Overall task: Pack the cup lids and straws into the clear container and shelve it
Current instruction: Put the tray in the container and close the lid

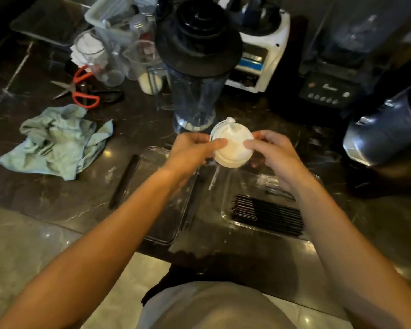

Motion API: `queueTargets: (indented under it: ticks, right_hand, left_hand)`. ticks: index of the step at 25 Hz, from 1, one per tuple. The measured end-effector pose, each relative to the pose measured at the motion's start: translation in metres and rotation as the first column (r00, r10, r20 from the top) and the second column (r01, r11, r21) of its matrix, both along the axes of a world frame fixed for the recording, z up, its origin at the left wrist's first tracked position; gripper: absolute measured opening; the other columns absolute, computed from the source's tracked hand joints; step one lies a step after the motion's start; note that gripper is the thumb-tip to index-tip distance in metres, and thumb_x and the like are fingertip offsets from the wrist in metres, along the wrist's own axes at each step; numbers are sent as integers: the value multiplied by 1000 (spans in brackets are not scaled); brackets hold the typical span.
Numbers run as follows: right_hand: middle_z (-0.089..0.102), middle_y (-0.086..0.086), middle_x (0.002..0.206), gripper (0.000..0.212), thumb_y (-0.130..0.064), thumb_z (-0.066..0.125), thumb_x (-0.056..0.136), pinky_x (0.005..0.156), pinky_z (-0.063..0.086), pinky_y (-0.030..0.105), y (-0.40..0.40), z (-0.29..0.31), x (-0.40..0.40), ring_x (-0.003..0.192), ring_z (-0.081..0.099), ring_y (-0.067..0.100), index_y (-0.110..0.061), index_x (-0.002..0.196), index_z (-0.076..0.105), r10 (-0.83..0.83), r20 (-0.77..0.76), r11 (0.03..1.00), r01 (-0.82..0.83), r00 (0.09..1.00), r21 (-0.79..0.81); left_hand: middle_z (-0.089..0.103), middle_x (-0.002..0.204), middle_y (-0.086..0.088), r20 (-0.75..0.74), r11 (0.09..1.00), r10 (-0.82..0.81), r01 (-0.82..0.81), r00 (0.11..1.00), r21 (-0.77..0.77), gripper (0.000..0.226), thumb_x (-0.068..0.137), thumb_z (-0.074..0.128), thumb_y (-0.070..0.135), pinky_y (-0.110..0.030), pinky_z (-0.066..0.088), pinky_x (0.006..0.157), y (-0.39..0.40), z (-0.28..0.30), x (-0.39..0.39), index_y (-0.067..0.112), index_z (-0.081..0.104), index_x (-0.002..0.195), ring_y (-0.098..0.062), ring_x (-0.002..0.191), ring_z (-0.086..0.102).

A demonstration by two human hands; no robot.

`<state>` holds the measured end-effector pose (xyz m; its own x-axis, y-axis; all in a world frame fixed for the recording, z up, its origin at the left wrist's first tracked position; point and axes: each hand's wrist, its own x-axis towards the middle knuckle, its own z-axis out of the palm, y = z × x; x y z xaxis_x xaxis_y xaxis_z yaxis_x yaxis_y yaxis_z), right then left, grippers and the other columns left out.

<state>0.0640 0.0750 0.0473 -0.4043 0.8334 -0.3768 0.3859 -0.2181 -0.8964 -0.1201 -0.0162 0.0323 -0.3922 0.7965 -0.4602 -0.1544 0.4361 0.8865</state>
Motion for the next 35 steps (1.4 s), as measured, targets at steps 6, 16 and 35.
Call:
queueTargets:
  ticks: [6,16,35]
  right_hand:
    - [76,7,108,19,-27,76,91,85,62,43,-2,-26,96,104,73,27,-18,107,75,-131,57,987,135,990,-85]
    - [74,1,105,21,-25,74,93,70,57,28,-2,-69,99,96,70,15,-17,113,68,51,140,994,-37,989,-105]
    - [66,4,95,31,-44,62,98,74,50,38,-6,-113,79,91,60,20,-15,104,72,141,488,890,-326,861,318]
  left_hand:
    - [77,103,-9,49,989,-130,133,990,-59,27,90,78,26,-32,62,80,7,-10,89,9,72,111,-18,97,73]
    - [75,114,-4,1,979,27,-26,1000,-201,35,92,73,23,-34,58,90,-21,-40,142,11,70,125,-19,110,70]
    - [68,115,-1,110,957,41,-7,993,-289,39,92,71,30,-22,46,72,-11,-46,149,18,59,127,-11,102,61]
